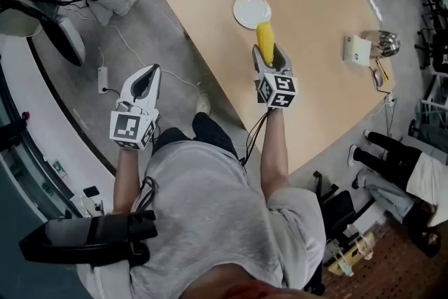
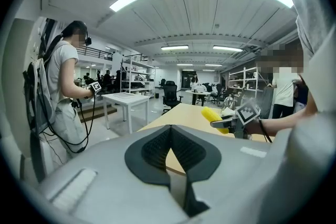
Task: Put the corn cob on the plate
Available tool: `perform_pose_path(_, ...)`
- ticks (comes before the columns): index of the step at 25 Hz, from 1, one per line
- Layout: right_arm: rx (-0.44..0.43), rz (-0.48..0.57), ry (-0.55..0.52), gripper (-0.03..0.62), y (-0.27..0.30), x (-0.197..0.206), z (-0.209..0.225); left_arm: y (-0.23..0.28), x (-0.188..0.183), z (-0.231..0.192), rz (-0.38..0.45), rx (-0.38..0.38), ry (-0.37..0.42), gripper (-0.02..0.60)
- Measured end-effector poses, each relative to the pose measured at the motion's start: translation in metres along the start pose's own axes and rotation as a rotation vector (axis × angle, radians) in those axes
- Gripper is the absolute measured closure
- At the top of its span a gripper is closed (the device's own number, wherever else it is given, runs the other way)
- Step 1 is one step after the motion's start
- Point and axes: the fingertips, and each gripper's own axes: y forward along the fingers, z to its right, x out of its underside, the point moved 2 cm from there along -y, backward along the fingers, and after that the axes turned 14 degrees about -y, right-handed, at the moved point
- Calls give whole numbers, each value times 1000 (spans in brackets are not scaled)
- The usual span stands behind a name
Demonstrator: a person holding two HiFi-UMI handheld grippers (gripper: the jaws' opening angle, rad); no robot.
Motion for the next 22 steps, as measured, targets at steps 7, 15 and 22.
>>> perform_pose_path(7,-36,-65,-52,350,52,5,10,-5,-4,-9,4,-51,-15,561)
perform_pose_path(15,-59,-159,-78,349,111,19,24,-15,3,-20,-7,-107,-35,561)
perform_pose_path(22,-69,-237,-94,350,147,37,31,-23,4,-28,-1,-147,-42,561)
